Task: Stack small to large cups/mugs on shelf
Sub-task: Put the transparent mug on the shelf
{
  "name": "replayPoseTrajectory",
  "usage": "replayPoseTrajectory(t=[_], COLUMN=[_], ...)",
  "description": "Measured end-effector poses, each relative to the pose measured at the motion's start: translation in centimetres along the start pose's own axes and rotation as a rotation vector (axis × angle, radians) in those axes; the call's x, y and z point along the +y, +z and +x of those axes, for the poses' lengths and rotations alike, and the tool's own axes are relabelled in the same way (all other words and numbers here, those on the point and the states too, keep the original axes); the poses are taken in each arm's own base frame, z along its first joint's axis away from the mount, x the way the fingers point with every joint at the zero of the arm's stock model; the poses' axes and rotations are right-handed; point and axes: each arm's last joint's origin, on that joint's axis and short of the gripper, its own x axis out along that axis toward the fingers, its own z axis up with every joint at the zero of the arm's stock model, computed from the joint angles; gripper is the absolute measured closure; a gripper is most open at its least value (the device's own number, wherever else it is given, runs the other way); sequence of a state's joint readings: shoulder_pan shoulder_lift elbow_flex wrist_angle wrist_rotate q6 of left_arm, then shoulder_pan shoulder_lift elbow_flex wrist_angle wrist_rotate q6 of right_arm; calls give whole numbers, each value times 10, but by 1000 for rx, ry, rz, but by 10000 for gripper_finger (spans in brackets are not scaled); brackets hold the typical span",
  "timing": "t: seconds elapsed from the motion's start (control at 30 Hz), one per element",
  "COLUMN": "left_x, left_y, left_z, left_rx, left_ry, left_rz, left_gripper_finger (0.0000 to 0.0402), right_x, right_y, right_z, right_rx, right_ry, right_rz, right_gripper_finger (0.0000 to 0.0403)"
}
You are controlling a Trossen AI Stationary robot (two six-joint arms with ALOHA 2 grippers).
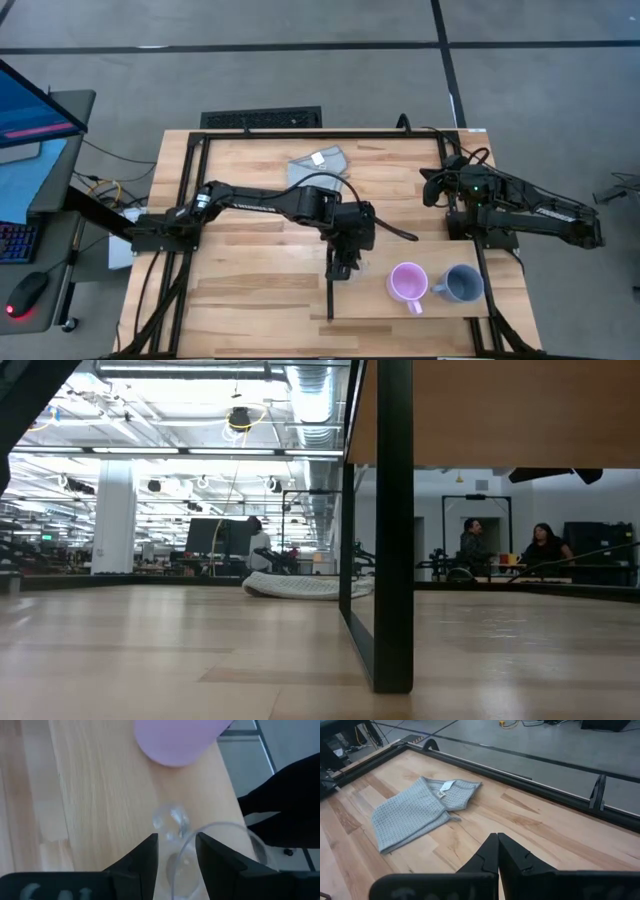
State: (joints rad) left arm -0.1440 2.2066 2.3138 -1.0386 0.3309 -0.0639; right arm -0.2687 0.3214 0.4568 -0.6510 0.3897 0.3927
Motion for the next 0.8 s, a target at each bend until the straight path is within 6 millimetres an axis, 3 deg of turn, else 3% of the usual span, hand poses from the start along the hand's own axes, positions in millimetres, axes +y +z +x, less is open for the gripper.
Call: replayPoseTrajectory(t=[0.8], left_x=[-2], left_y=[11], left_z=[-1], left_rx=[-104], left_ry=[-39], left_rz=[42], left_gripper_finger=[280], right_x=[0], right_y=[0], right_z=[0], right_rx=[1], right_ry=[0], right_rz=[0], right_gripper_finger=[379])
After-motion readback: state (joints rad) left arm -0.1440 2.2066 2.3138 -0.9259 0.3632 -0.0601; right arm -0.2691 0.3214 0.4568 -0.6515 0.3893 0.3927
